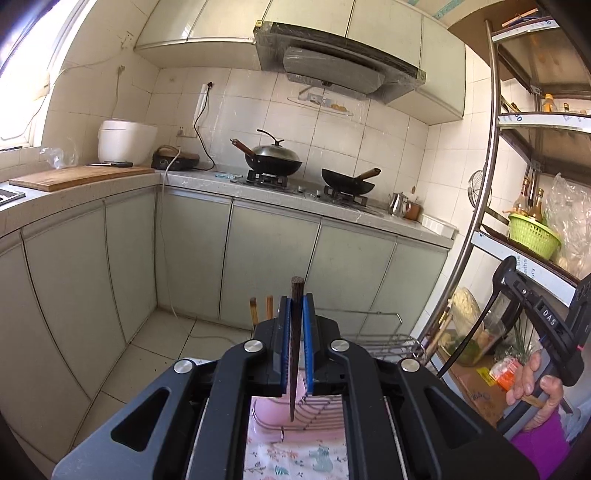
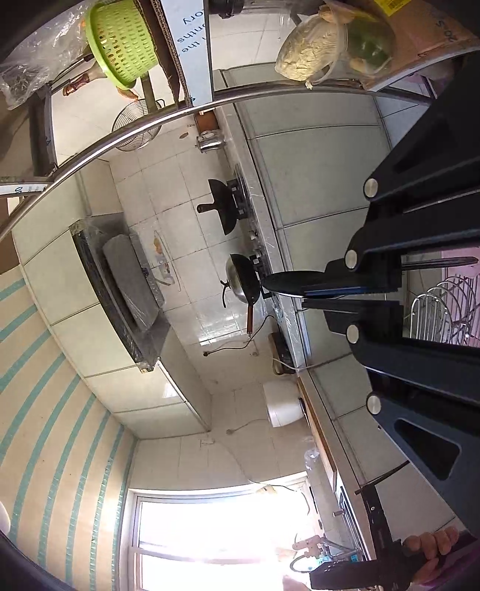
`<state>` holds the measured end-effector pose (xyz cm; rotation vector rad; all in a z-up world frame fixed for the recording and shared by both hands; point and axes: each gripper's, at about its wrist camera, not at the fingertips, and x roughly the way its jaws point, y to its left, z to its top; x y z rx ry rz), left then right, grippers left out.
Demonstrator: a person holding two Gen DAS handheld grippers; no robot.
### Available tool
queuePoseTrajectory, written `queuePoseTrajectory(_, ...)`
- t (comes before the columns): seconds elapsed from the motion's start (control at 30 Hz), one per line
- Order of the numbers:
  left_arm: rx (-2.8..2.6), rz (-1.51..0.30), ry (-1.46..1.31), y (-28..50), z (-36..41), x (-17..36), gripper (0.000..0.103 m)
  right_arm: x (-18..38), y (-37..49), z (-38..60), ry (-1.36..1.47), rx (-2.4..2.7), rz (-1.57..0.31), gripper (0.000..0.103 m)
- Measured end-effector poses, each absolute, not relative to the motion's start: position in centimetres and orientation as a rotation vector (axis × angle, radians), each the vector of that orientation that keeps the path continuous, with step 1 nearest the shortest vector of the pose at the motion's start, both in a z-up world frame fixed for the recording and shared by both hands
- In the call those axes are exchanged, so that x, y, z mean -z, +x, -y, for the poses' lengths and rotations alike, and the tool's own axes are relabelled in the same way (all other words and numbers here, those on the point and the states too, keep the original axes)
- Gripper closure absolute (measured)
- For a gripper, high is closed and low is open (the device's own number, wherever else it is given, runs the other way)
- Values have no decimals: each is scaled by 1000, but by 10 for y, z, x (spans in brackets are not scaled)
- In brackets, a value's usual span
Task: Organize utensils
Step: 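Lift the dark knife with left tool while right lifts the black spoon above the drainer, then lower the knife and spoon into the pink cups and open both tools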
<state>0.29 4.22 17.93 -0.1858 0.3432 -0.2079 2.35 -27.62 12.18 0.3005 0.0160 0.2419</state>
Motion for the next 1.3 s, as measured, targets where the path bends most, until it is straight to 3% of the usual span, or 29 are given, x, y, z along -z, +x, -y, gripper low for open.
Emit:
queuePoseTrajectory(0.47,172,-323,-187,58,-35,-176,97,-77,76,272,312,-221,-108,101)
queuePoseTrajectory(1.1,167,-548,-214,87,-28,-82,97,-11,91,272,356,-229,-331,100)
queuePoseTrajectory(1.2,182,-570,-249,85,-28,-72,96,-6,89,270,352,-231,-360,94)
queuePoseTrajectory(1.23,183,-575,-258,84,-29,-69,96,-5,88,271,350,-232,-372,84)
queuePoseTrajectory(1.27,183,-577,-264,82,-29,-67,90,-4,87,271,351,-235,-381,76)
queuePoseTrajectory(1.3,182,-576,-270,80,-31,-65,80,-3,85,270,354,-239,-383,74)
